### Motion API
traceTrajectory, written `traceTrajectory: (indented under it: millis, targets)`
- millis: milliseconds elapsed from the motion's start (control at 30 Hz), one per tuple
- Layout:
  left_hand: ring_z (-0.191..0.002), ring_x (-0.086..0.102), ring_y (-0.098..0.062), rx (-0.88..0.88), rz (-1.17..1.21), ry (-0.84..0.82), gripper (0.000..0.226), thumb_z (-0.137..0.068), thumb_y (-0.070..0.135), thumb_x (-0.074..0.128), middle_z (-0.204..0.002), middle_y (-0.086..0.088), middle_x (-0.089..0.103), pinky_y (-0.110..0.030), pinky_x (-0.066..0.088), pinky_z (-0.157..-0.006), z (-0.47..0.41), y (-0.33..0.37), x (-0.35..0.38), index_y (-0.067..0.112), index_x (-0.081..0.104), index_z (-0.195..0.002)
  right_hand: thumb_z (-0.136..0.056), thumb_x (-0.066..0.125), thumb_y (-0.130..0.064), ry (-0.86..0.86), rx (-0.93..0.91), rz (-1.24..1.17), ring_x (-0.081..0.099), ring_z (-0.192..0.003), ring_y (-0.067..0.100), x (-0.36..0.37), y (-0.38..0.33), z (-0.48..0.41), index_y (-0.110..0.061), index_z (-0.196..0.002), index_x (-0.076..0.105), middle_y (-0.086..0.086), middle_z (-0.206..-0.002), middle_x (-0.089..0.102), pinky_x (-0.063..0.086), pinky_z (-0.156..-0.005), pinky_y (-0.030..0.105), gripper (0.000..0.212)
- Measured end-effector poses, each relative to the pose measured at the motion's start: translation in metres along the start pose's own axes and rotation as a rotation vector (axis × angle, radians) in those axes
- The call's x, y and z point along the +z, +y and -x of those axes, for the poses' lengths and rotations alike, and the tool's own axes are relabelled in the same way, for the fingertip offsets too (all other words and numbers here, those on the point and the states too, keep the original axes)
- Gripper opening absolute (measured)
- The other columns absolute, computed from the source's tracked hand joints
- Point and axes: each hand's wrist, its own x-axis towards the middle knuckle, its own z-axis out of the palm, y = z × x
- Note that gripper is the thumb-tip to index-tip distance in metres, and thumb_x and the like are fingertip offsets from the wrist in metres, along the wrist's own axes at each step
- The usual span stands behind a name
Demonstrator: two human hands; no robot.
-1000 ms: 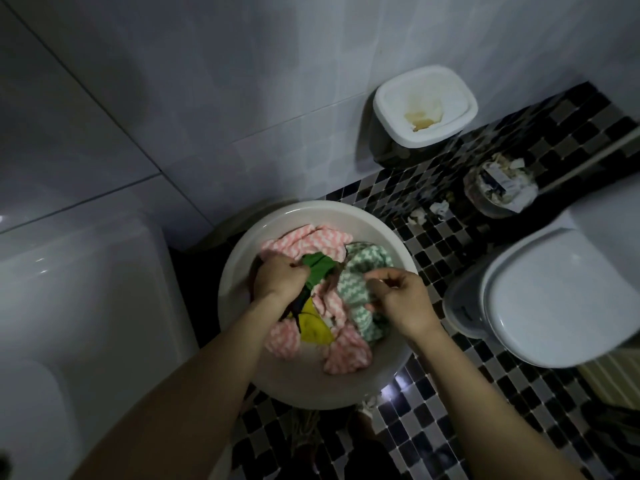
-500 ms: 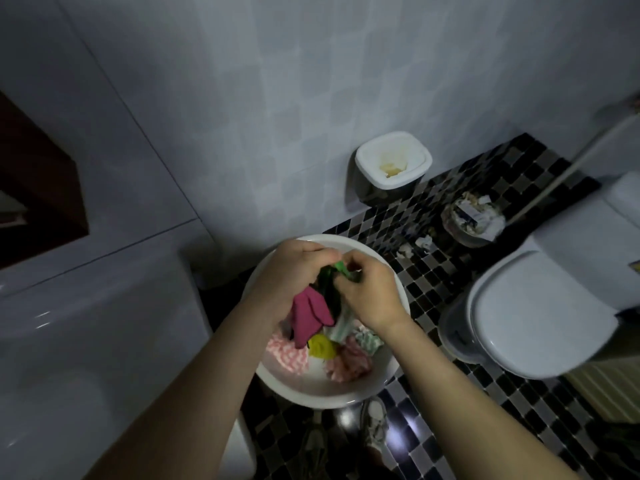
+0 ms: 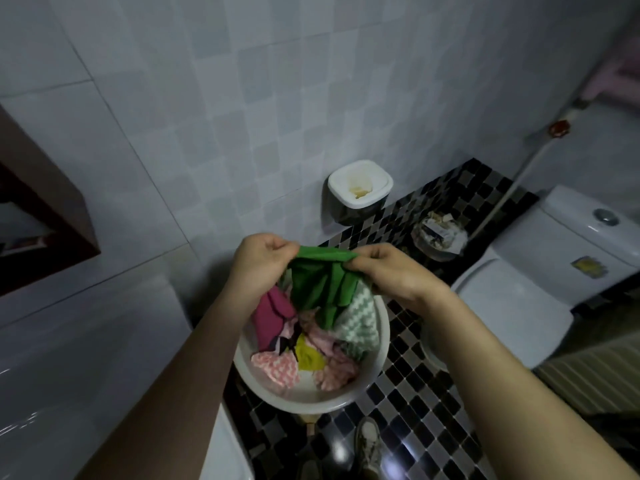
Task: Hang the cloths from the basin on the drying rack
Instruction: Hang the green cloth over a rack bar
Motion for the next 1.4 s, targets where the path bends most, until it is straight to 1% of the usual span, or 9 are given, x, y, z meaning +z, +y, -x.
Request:
traceTrajectory:
  millis: [100,233,467,633,767,1000,1167,1267,1400]
  targets:
    - [-0.064,0.056,-0.015,0.067,-0.299,-0.058,0.026,-0.077,0.031,0.071,-0.062,0.003,0.06,-0.028,0.043,-0.064,0.0,-0.014,0.004,0.012,0.06,-0.063,-0.079,0.061,-0.027,0.007,0.008,-0.164,0.048,-0.089,0.033,-0.005,-0.006,0.01,-0.002,-0.097,0.072,0.045,-0.115,0.052,0.042,-0.086,0.052,0.033]
    - [-0.082,0.065,-0.002,0.195,-0.022,-0.341,0.01,-0.076,0.04,0.076,-0.089,0.014,0.072,-0.022,0.049,-0.078,0.013,0.011,0.007,0.035,0.069,-0.08,-0.095,0.054,-0.01,-0.027,-0.024,-0.201,0.06,-0.092,0.039,-0.008,-0.01,0.025,0.004,-0.099,0.067,0.032,-0.101,0.066,0.049,-0.091,0.051,0.02]
    - [-0.043,0.033,-0.001,0.347,-0.203,-0.512,0.04,-0.087,0.024,0.07,-0.042,0.013,0.038,-0.021,0.028,-0.05,0.027,0.044,0.017,0.016,0.054,-0.052,-0.083,0.064,-0.019,-0.022,-0.09,-0.07,0.061,-0.087,0.04,-0.023,-0.012,0.054,0.012,-0.097,0.064,0.04,-0.103,0.062,0.047,-0.094,0.058,0.034]
    - [-0.045,0.041,-0.001,0.399,-0.155,-0.667,0.036,-0.074,0.044,0.077,-0.054,0.008,0.046,-0.019,0.035,-0.052,0.041,0.067,0.024,0.024,0.065,-0.101,-0.095,0.052,-0.003,-0.022,-0.118,-0.209,0.068,-0.078,0.032,-0.033,0.001,0.072,0.009,-0.099,0.067,0.028,-0.093,0.069,0.057,-0.078,0.037,0.019]
    - [-0.053,0.051,-0.009,0.501,-0.381,-0.599,0.033,-0.076,0.05,0.074,-0.061,-0.002,0.063,-0.035,0.045,-0.056,0.054,0.075,0.041,0.018,0.072,-0.08,-0.091,0.06,-0.013,0.08,-0.186,-0.243,0.07,-0.081,0.032,-0.038,-0.002,0.089,0.003,-0.093,0.072,0.023,-0.091,0.072,0.058,-0.08,0.038,0.019]
    - [-0.062,0.059,-0.035,0.446,0.16,-0.585,0.073,-0.074,0.06,0.062,-0.077,-0.039,0.06,-0.043,0.046,-0.062,0.076,0.097,0.055,-0.012,0.063,-0.079,-0.082,0.073,-0.024,0.054,-0.242,-0.136,0.061,-0.118,0.019,-0.039,0.039,0.128,-0.014,-0.121,0.066,0.003,-0.121,0.069,0.042,-0.107,0.035,0.041]
    - [-0.039,0.036,-0.012,0.399,0.272,-0.716,0.072,-0.087,0.05,0.054,-0.057,-0.016,0.044,-0.019,0.028,-0.04,0.099,0.118,0.065,-0.02,0.047,-0.073,-0.082,0.071,-0.022,0.254,-0.279,-0.48,0.066,-0.094,0.033,-0.032,0.061,0.148,-0.006,-0.088,0.071,0.018,-0.095,0.07,0.051,-0.092,0.038,0.017]
    - [-0.036,0.025,-0.005,0.298,0.273,-0.854,0.041,-0.097,0.03,0.052,-0.048,0.001,0.036,-0.017,0.019,-0.038,0.106,0.118,0.069,-0.005,0.052,-0.075,-0.084,0.067,-0.016,0.293,-0.242,-0.777,0.06,-0.07,0.023,-0.044,0.064,0.176,-0.011,-0.073,0.063,0.01,-0.075,0.062,0.053,-0.072,0.032,0.012]
    - [-0.062,0.064,-0.008,0.388,-0.085,-1.025,0.023,-0.091,-0.002,0.057,-0.074,0.005,0.069,-0.018,0.048,-0.056,0.126,0.118,0.078,0.017,0.068,-0.099,-0.086,0.058,-0.011,0.386,-0.302,-0.734,0.061,-0.055,0.013,-0.059,0.062,0.231,-0.01,-0.074,0.062,0.003,-0.062,0.063,0.053,-0.055,0.022,0.013]
